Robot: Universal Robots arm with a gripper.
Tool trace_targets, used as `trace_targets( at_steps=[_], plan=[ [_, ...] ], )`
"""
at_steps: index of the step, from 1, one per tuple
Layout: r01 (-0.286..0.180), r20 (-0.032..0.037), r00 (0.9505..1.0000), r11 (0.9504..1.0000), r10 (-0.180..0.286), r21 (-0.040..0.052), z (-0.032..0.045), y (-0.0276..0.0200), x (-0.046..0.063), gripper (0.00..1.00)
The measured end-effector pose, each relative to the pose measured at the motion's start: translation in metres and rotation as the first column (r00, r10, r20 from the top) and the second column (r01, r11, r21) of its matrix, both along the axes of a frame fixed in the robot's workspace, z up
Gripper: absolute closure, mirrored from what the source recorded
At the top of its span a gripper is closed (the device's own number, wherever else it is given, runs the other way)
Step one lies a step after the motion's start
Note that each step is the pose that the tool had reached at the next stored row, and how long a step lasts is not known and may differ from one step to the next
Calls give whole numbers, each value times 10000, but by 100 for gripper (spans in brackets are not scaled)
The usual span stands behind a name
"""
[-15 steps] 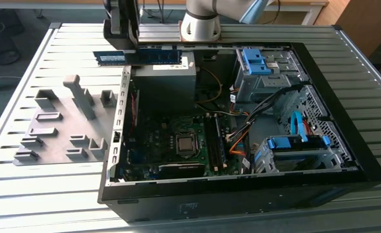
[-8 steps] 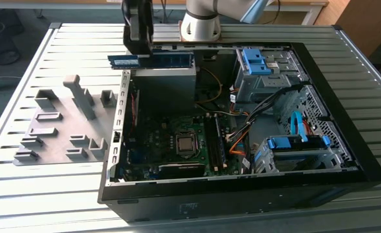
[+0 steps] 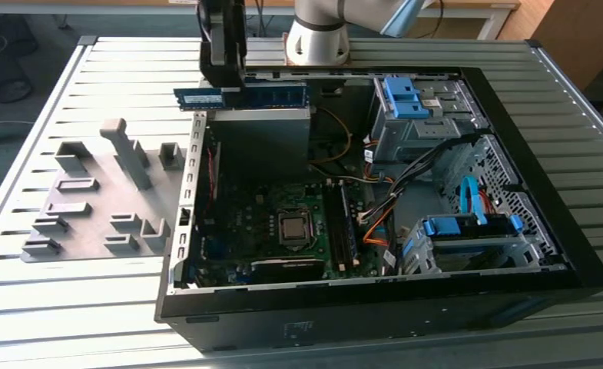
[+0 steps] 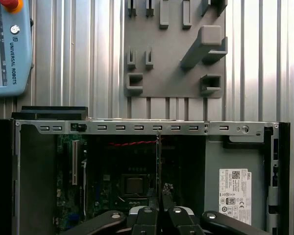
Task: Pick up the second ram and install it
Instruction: 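Pick up the second ram and move it above second insertion slot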
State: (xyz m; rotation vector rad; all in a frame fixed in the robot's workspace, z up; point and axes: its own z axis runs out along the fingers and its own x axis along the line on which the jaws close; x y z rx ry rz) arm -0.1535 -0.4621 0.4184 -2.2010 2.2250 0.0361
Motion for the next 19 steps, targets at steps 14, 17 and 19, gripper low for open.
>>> trace_targets(
  at_steps=[14,17,19],
  plan=[
    [0,0,10000,10000,0,0,-13,1,284,86],
    [-1,0,10000,10000,1,1,-17,1,365,86],
    [-1,1,10000,10000,1,1,-20,1,407,86]
  ],
)
